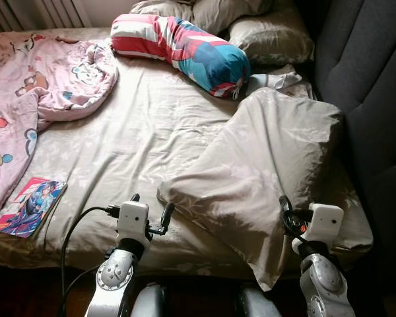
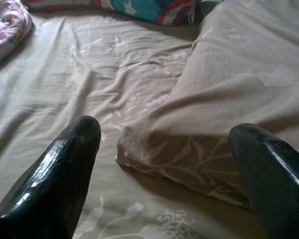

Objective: Clean up the room

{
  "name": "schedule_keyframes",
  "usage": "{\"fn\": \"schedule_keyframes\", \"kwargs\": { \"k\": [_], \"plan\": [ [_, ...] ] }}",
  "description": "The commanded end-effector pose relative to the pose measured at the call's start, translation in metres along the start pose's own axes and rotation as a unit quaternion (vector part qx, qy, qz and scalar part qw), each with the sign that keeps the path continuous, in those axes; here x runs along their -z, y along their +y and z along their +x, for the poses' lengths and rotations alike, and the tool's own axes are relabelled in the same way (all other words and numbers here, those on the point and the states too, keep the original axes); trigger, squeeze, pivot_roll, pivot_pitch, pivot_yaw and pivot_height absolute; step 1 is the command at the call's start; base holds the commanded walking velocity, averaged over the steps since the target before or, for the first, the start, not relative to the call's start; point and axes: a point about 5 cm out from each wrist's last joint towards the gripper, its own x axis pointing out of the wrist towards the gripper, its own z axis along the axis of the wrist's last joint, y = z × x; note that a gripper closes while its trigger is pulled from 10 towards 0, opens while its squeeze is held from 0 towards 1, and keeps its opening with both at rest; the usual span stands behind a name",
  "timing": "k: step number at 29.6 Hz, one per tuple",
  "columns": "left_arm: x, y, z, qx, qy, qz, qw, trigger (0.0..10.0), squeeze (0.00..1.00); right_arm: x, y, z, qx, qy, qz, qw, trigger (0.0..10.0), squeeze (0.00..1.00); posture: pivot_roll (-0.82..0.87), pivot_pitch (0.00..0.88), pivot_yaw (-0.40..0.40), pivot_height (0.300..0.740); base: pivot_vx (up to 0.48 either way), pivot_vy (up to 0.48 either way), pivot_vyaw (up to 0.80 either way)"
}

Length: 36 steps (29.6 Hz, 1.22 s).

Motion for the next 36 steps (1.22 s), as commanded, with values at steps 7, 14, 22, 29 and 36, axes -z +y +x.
{"fn": "schedule_keyframes", "kwargs": {
  "k": [7,14,22,29,36],
  "plan": [
    [0.004,0.000,-0.003,0.006,0.013,-0.002,1.000,10.0,0.00,-0.001,0.000,0.002,-0.028,0.037,-0.013,0.999,10.0,1.00,-0.12,0.193,0.040,0.642,0.000,0.000,0.00],
    [0.004,-0.001,-0.001,0.010,0.015,0.001,1.000,10.0,0.00,-0.002,-0.004,0.010,-0.029,0.088,-0.010,0.996,10.0,1.00,-0.12,0.195,0.039,0.642,0.000,0.000,0.00],
    [0.005,-0.003,0.000,0.015,0.017,0.002,1.000,10.0,0.00,-0.002,-0.003,0.013,-0.028,0.121,0.017,0.992,10.0,1.00,-0.12,0.194,0.039,0.642,0.000,0.000,0.00],
    [0.005,-0.004,0.002,0.020,0.018,0.003,1.000,10.0,0.00,0.016,-0.007,0.009,-0.009,0.178,0.028,0.984,10.0,0.00,-0.12,0.192,0.039,0.642,0.000,0.000,0.00],
    [0.004,-0.004,0.003,0.023,0.016,0.004,1.000,10.0,0.00,0.019,-0.008,0.015,0.002,0.175,0.048,0.983,10.0,0.00,-0.11,0.192,0.043,0.642,0.000,0.000,0.00]
  ]
}}
